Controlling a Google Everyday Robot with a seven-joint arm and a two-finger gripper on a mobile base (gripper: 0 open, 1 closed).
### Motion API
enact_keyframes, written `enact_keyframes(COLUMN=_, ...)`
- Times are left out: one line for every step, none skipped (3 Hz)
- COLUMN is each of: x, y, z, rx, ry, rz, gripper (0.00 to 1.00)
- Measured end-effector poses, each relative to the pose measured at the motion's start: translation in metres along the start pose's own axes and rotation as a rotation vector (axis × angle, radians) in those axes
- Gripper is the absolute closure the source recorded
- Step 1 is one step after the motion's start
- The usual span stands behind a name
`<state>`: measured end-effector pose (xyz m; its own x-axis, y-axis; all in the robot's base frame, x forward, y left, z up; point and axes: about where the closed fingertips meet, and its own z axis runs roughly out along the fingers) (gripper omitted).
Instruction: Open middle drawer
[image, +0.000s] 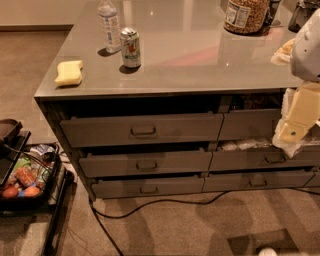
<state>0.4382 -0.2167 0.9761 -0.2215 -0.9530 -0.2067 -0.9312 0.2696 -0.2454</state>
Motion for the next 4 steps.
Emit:
enact_keyframes(x=0.0, y=0.0, z=0.0, rx=0.0, ry=0.0, rz=0.0, gripper=0.0)
enact_keyframes(x=-0.002, y=0.0, z=-0.003, rx=0.017, ry=-0.005, rz=-0.018, gripper=0.0)
enact_keyframes(x=-0.004, y=0.019, z=0.003, rx=0.041, ry=-0.078, rz=-0.053, gripper=0.0)
enact_keyframes(x=0.007, y=0.029, z=0.047, rx=0.045, ry=-0.239, rz=-0.054, gripper=0.0)
